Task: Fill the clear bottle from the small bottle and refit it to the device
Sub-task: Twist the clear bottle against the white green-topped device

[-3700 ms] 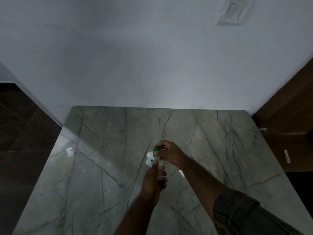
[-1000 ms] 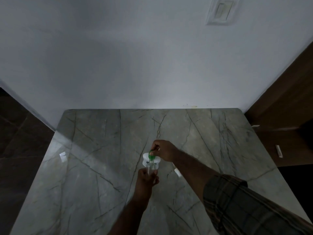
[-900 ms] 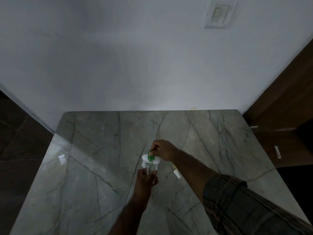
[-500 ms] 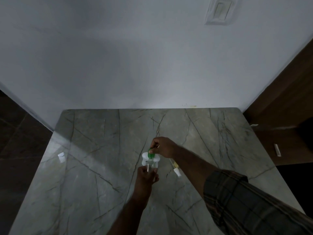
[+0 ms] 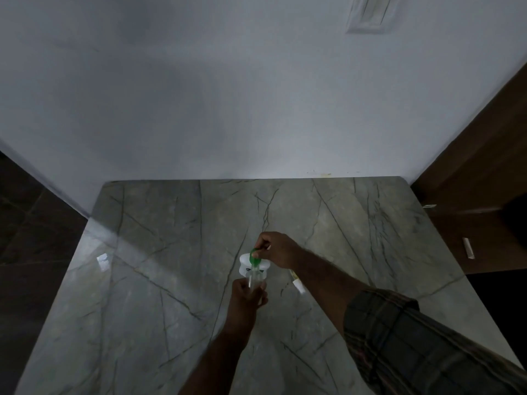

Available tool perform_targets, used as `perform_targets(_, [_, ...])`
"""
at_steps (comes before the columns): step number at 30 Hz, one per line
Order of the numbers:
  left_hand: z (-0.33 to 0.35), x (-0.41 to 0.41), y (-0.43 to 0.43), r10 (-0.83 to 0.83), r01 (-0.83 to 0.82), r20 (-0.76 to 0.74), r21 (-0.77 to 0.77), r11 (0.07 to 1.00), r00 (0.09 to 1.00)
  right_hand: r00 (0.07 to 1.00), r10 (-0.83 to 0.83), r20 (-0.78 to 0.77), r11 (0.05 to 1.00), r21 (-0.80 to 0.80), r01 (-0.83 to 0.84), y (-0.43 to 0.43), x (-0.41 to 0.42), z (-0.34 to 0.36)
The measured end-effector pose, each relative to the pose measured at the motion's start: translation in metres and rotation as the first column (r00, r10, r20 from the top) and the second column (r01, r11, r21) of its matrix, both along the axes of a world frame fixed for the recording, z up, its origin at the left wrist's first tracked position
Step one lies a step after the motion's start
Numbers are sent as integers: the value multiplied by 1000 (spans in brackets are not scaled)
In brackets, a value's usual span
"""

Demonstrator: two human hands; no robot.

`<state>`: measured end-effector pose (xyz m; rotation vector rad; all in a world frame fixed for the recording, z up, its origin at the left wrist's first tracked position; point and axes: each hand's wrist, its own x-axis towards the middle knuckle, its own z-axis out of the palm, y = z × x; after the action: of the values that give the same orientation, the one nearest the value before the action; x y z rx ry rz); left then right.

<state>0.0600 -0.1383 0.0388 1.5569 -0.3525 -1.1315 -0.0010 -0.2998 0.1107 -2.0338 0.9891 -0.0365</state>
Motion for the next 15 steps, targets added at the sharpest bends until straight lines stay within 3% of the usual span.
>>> perform_targets(15, [8,-1,-2,-3,2,-14,-46,999,1000,1000,9,-7,1000,-18,-9,0,2,5])
